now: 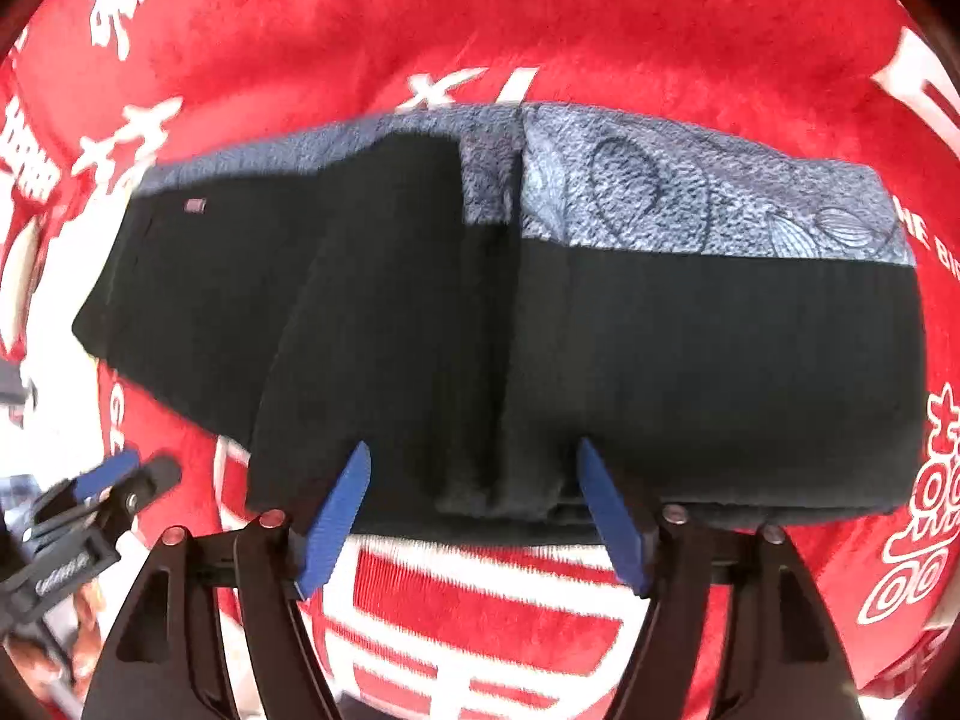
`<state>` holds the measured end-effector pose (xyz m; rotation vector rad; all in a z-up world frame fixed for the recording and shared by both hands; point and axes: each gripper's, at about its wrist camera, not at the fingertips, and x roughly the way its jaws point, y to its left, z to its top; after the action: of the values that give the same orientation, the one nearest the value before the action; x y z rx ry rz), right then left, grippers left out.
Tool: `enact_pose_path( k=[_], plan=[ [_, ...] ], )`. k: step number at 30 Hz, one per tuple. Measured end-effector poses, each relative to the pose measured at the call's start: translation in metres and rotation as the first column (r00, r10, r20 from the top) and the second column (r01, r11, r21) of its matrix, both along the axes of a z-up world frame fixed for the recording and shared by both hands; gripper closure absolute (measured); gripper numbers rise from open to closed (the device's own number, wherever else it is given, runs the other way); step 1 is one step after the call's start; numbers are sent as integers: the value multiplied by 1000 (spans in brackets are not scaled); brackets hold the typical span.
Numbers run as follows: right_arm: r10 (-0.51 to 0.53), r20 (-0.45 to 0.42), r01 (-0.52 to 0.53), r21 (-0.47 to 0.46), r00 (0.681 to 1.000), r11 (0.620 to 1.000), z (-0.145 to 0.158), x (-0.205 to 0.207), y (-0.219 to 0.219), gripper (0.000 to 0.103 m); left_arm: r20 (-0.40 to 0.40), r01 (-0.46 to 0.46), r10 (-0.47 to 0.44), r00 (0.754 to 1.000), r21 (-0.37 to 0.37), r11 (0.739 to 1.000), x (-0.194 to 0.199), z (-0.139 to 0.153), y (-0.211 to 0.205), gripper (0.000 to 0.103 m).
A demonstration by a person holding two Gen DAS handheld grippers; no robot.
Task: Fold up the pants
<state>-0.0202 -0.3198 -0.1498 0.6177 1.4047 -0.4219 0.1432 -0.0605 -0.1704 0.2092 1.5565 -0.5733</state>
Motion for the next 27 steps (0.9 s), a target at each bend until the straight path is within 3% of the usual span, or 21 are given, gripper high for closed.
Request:
enact_pose_path(
  k=[6,13,15,22,27],
  plan=[
    [59,-69,-64,-77,996,995,-3,15,18,18,-49,-76,73,996,-61,995,8,-4,21,29],
    [116,-97,-126,-102,988,987,-7,22,29,14,-39,-167,163,986,-161,973,38,2,51,29],
    [115,-98,-125,-103,989,987,-7,20,29,13,-41,-207,203,978,-200,958,49,2,62,29],
    [133,-110,-145,-111,985,983,-10,28,35,12,-81,-390,385,919,-312,866,92,-16,100,29],
    [138,-114,-150,-111,984,982,-12,30,37,12,-153,-464,439,885,-362,808,100,-42,104,29]
  ],
)
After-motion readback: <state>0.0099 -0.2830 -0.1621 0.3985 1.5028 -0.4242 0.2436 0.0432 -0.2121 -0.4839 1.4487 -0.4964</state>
